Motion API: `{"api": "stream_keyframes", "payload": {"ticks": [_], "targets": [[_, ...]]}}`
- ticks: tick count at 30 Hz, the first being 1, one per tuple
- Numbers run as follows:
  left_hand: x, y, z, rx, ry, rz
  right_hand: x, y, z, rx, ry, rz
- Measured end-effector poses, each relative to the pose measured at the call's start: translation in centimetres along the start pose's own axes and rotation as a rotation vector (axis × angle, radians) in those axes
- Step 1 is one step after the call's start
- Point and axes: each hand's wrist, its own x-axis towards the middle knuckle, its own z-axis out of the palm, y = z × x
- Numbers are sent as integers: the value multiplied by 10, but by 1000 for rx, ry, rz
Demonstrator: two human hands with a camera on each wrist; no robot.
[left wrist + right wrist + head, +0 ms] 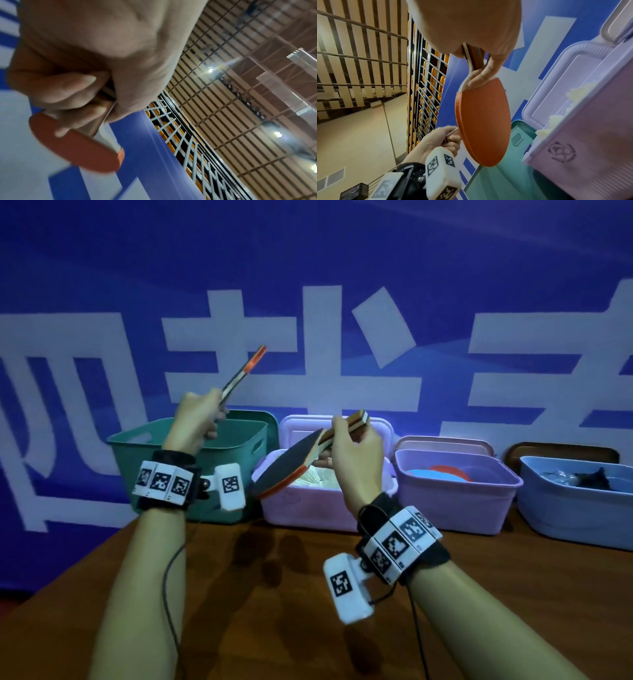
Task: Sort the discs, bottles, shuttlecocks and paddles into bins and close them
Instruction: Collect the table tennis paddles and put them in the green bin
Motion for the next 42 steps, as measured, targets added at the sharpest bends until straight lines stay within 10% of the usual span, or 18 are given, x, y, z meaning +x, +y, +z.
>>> {"api": "stream_keyframes", "payload": {"ticks": [7, 26, 35, 42], "targets": [[63, -49, -88, 396, 204, 55, 15, 20, 50, 47, 20, -92], [116, -114, -82, 408, 67, 132, 100, -5, 188, 143, 158, -389], [120, -116, -84, 309, 67, 104, 126, 43, 252, 178, 105, -28], [109, -126, -84, 748, 216, 7, 123, 88, 267, 25, 50, 67]]}}
